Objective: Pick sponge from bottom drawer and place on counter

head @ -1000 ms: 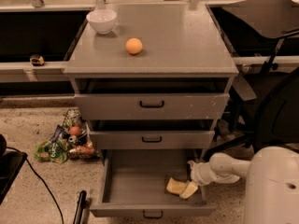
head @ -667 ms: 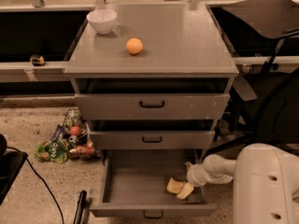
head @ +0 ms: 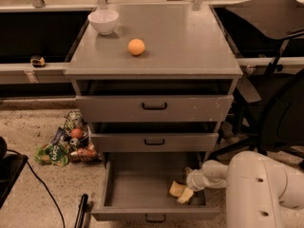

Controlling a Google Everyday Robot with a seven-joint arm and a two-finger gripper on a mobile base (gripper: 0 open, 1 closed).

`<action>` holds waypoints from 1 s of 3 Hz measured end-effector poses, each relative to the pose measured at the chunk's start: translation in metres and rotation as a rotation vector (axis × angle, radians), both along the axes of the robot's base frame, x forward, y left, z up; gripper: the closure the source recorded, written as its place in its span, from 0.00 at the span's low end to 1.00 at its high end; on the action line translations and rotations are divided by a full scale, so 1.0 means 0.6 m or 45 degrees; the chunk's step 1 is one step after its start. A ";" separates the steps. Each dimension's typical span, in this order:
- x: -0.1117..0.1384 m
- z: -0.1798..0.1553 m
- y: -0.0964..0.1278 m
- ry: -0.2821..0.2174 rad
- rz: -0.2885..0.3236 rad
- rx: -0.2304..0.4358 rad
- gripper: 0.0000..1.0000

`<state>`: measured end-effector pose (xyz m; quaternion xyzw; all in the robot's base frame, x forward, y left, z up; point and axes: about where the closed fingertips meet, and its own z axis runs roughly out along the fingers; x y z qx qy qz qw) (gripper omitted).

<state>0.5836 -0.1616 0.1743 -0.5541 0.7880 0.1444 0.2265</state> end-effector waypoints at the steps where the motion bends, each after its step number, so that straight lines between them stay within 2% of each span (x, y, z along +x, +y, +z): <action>1: 0.012 -0.035 -0.005 0.003 -0.014 0.016 0.00; 2: 0.016 -0.068 -0.009 0.022 -0.027 0.004 0.00; 3: 0.014 -0.097 -0.010 0.050 -0.035 -0.017 0.18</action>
Offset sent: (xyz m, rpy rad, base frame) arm 0.0157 -0.0121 -0.0614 -0.0131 0.0298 -0.0373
